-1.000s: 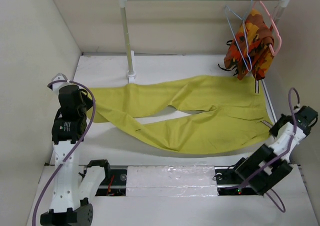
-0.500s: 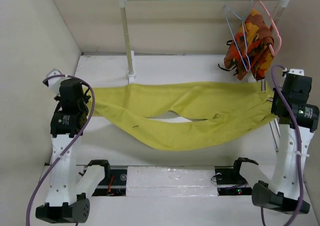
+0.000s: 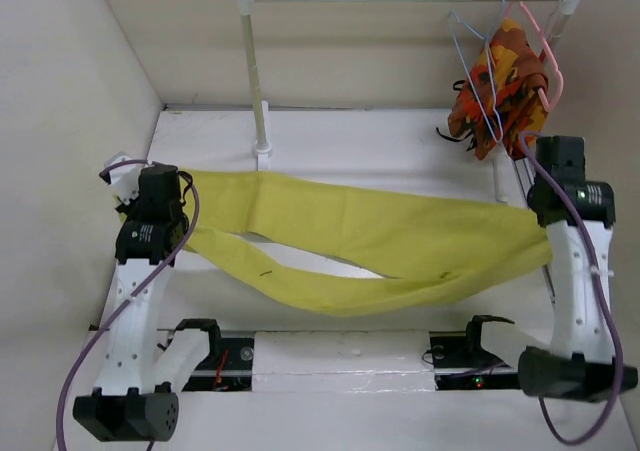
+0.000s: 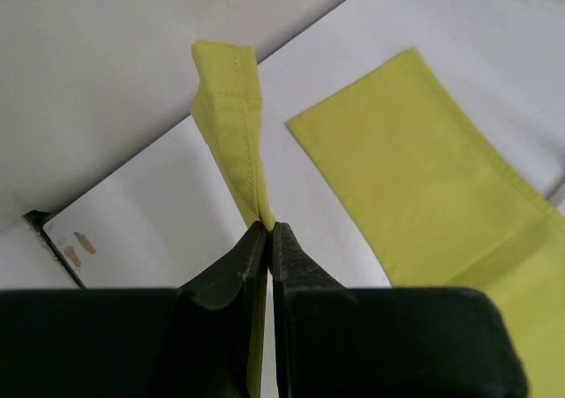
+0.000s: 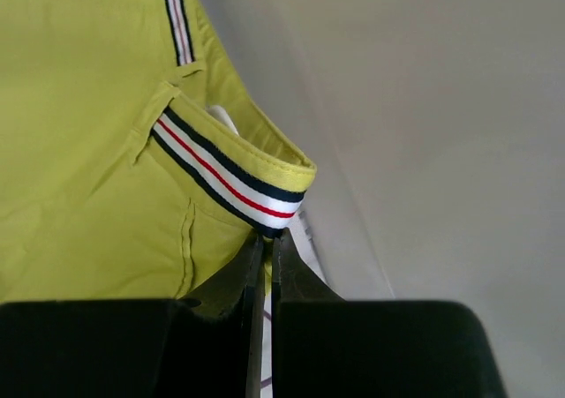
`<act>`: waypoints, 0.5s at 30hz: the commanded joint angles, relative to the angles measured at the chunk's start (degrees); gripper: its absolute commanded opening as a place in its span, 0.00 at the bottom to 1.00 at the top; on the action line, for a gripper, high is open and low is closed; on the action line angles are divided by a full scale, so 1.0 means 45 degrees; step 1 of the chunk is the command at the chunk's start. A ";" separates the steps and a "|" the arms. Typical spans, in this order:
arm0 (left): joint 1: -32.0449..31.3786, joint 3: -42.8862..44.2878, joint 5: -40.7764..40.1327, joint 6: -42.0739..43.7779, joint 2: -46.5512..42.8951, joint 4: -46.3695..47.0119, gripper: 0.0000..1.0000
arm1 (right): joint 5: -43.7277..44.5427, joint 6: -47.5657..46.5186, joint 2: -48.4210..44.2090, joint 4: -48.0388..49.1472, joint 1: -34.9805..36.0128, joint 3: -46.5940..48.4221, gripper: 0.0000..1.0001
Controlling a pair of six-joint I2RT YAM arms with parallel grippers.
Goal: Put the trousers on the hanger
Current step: Fold the trousers
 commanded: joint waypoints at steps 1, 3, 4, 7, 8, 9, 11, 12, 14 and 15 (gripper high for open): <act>-0.0009 -0.0142 -0.0304 0.0500 0.0623 0.0844 0.00 | -0.0533 -0.0270 0.1005 0.1925 -0.0970 -0.0319 0.00; -0.0009 -0.0103 -0.0204 0.0541 0.1056 0.0903 0.00 | -0.1957 -0.0583 0.1516 0.2360 -0.1600 -0.0242 0.00; -0.0009 -0.0026 -0.0165 0.0521 0.1520 0.0884 0.00 | -0.2328 -0.0583 0.2116 0.2554 -0.1852 -0.0145 0.00; -0.0009 0.0247 -0.0243 0.0521 0.2440 0.0903 0.00 | -0.3598 -0.0583 0.2940 0.3294 -0.2809 -0.0007 0.00; -0.0009 0.0384 -0.0321 0.0521 0.2713 0.0903 0.00 | -0.3834 -0.0583 0.3464 0.3491 -0.3198 -0.0007 0.00; -0.0009 0.0559 -0.0399 0.0521 0.3026 0.0922 0.00 | -0.4397 -0.0564 0.3721 0.3725 -0.3376 -0.0046 0.00; -0.0009 0.1184 -0.0633 0.0560 0.4080 0.0748 0.00 | -0.4928 -0.0467 0.4577 0.4428 -0.3727 -0.0202 0.00; -0.0009 0.1418 -0.0769 0.0502 0.4721 0.0708 0.00 | -0.5433 -0.0331 0.4853 0.4605 -0.3981 -0.0222 0.00; -0.0009 0.2005 -0.0887 0.0676 0.5369 0.0688 0.00 | -0.5769 -0.0078 0.5362 0.5035 -0.4120 -0.0086 0.00; -0.0009 0.2238 -0.1081 0.0716 0.6049 0.0591 0.00 | -0.6272 0.0311 0.5828 0.5152 -0.4294 0.0011 0.00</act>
